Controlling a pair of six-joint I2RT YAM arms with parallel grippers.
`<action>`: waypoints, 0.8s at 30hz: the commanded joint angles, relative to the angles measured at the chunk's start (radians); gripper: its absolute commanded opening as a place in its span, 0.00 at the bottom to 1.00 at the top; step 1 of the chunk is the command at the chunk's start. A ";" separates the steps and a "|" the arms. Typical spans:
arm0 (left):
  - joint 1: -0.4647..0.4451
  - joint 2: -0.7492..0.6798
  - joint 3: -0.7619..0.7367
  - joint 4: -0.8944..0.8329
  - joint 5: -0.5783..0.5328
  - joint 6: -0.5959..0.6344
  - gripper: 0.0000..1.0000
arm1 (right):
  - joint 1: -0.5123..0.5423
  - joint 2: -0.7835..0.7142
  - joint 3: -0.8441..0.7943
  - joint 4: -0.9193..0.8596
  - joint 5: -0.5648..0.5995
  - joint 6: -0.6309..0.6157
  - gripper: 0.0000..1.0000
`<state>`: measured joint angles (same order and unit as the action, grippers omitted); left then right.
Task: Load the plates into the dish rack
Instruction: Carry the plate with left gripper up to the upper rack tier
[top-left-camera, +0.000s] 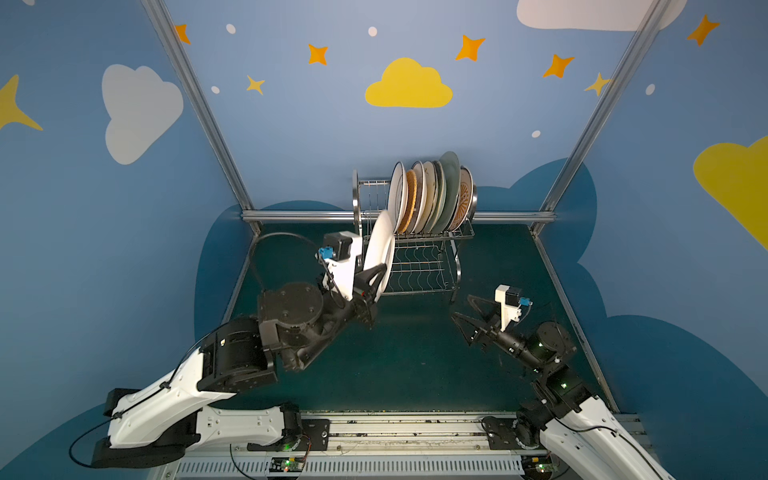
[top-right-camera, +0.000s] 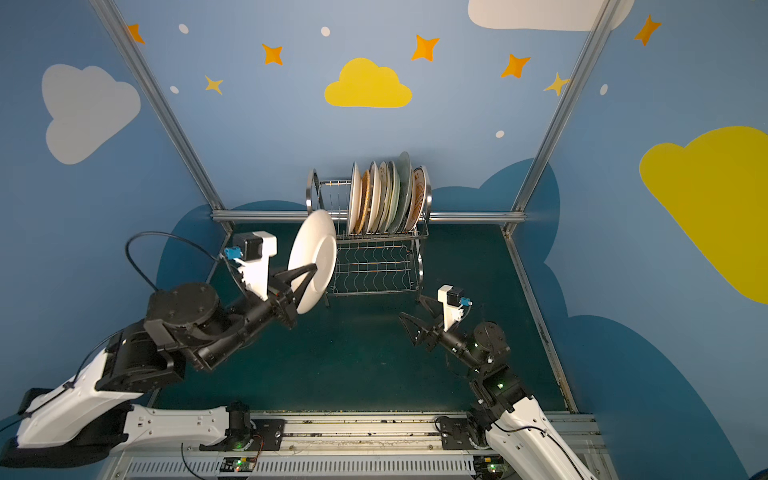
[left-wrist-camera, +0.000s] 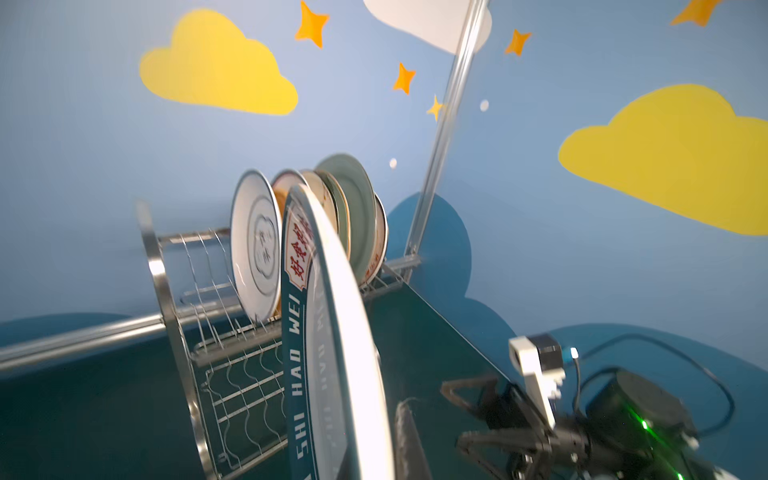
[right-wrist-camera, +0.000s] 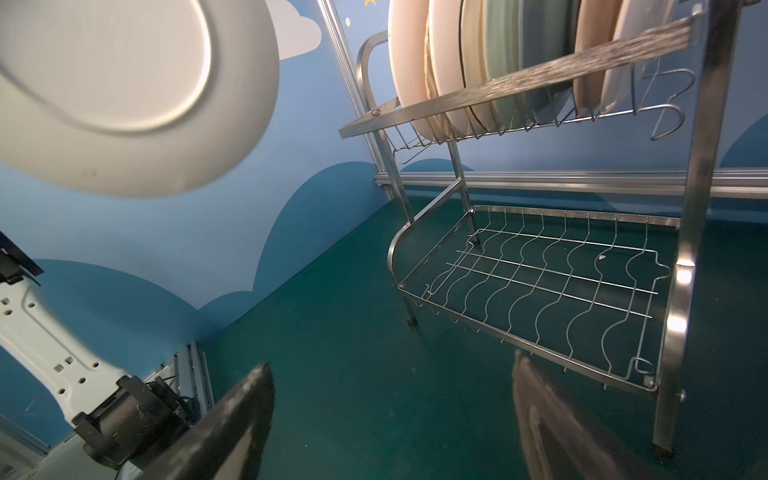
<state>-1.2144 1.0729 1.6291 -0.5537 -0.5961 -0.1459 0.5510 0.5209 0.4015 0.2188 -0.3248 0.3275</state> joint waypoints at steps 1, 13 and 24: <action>0.084 0.091 0.126 0.054 -0.012 0.090 0.04 | 0.028 -0.007 -0.020 0.095 0.012 -0.043 0.88; 0.445 0.428 0.511 -0.022 0.268 0.033 0.04 | 0.137 -0.033 -0.039 0.103 0.066 -0.124 0.88; 0.605 0.668 0.793 -0.118 0.442 -0.032 0.04 | 0.213 0.036 -0.029 0.109 0.101 -0.184 0.88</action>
<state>-0.6292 1.7103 2.3508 -0.6762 -0.2153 -0.1619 0.7479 0.5610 0.3691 0.2962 -0.2516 0.1745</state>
